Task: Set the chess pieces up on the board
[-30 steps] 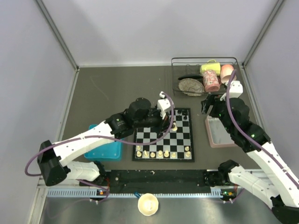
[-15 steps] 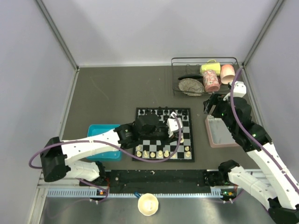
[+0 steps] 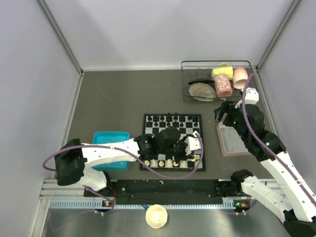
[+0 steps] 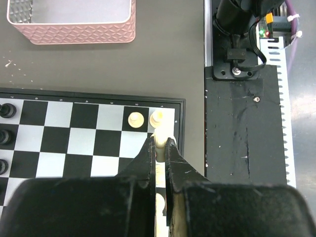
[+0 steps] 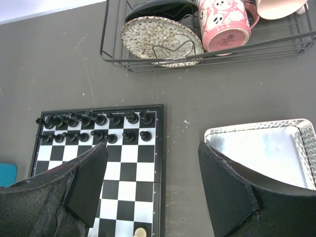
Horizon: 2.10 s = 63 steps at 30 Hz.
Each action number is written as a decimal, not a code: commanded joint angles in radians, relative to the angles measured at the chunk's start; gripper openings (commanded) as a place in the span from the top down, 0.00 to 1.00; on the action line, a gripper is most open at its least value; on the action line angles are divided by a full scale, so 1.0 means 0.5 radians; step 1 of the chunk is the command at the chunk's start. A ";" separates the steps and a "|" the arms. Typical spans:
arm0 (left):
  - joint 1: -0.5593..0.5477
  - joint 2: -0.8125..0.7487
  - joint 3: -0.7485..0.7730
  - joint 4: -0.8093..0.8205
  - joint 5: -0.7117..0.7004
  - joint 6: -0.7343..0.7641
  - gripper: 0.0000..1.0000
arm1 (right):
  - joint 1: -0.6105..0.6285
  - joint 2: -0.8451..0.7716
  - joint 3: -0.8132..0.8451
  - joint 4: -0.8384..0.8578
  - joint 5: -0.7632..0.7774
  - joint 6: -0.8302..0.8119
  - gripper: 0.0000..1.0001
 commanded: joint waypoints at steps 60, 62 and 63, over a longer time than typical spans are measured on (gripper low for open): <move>-0.110 0.331 -0.170 0.399 -0.281 -0.006 1.00 | -0.005 -0.005 -0.053 0.005 -0.032 0.008 0.26; -0.120 0.334 -0.173 0.399 -0.293 -0.006 1.00 | -0.002 -0.005 -0.053 0.005 -0.032 0.008 0.26; -0.123 0.334 -0.176 0.399 -0.302 0.000 1.00 | -0.002 -0.008 -0.053 0.005 -0.032 0.008 0.26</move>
